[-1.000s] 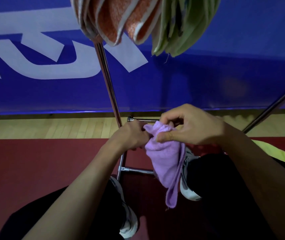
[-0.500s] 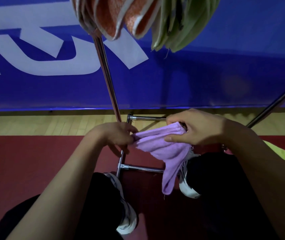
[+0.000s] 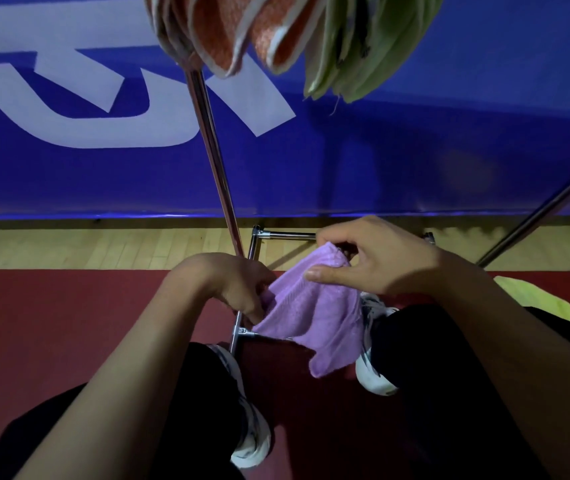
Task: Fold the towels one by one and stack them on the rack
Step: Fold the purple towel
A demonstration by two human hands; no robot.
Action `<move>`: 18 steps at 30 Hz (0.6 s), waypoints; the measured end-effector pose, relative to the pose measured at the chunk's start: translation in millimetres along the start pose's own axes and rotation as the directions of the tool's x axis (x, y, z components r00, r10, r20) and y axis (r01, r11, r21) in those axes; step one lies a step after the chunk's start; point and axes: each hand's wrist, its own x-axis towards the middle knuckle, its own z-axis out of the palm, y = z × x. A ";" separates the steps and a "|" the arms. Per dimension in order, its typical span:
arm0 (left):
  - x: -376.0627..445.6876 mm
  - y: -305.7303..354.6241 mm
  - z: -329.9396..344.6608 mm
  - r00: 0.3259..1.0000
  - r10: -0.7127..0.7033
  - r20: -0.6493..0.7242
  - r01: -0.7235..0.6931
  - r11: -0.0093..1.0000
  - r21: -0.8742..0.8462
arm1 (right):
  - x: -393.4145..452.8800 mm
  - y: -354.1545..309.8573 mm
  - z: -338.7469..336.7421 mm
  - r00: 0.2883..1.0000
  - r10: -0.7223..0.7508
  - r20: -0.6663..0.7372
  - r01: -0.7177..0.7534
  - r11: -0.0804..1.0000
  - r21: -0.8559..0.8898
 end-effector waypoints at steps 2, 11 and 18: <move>-0.8 4.7 1.7 0.994 0.113 -0.012 -0.113 0.992 -0.055 | 2.9 -4.3 2.7 1.000 -0.005 -0.012 0.005 1.000 0.006; -6.9 19.2 3.6 0.885 0.411 -0.219 -0.464 0.814 -0.348 | 5.6 -0.5 -2.3 0.988 0.059 -0.140 -0.056 0.998 0.022; 10.4 21.4 8.4 0.717 0.325 -0.617 -0.468 0.880 -0.081 | 4.4 15.7 -6.0 0.988 0.109 -0.109 -0.098 0.990 0.101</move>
